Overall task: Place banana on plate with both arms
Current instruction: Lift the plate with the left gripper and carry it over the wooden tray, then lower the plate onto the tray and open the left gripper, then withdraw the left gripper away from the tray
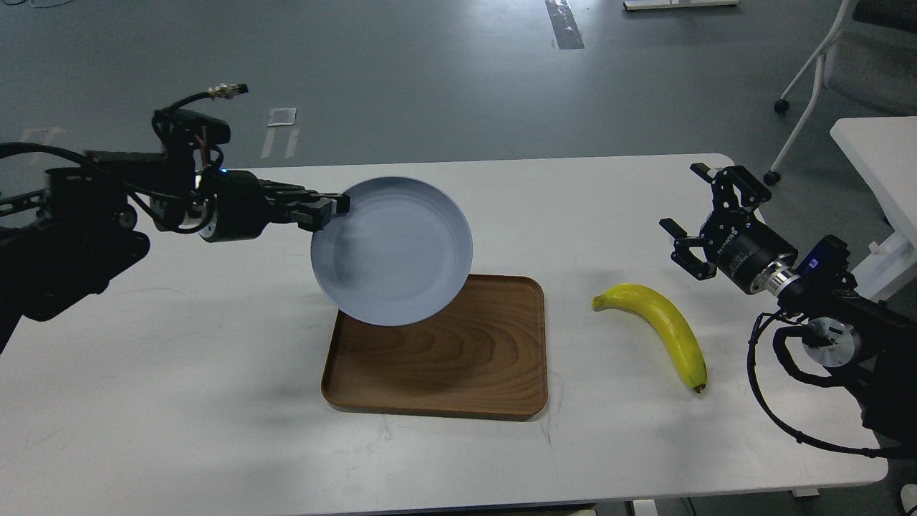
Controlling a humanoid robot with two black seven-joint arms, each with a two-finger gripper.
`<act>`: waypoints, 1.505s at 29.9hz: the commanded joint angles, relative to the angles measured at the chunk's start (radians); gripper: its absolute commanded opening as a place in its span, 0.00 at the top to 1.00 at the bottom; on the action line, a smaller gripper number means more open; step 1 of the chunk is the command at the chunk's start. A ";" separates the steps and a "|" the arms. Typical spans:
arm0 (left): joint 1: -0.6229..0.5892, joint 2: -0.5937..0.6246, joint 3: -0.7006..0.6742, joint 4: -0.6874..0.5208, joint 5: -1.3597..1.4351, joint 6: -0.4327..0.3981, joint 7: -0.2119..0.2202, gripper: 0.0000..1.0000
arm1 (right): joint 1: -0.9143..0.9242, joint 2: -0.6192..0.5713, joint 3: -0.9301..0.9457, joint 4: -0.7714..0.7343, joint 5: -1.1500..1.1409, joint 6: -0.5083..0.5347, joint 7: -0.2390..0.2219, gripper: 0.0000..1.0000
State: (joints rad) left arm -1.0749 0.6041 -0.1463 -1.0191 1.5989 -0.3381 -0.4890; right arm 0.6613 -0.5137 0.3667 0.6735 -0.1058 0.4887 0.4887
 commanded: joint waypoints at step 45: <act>-0.025 -0.143 0.094 0.287 -1.145 -0.007 0.000 0.00 | -0.008 -0.017 -0.002 0.006 0.000 0.000 0.000 0.00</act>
State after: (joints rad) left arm -1.1034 0.4102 -0.0469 -0.7314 0.8497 -0.3421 -0.4885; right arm 0.6548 -0.5313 0.3652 0.6797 -0.1058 0.4887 0.4887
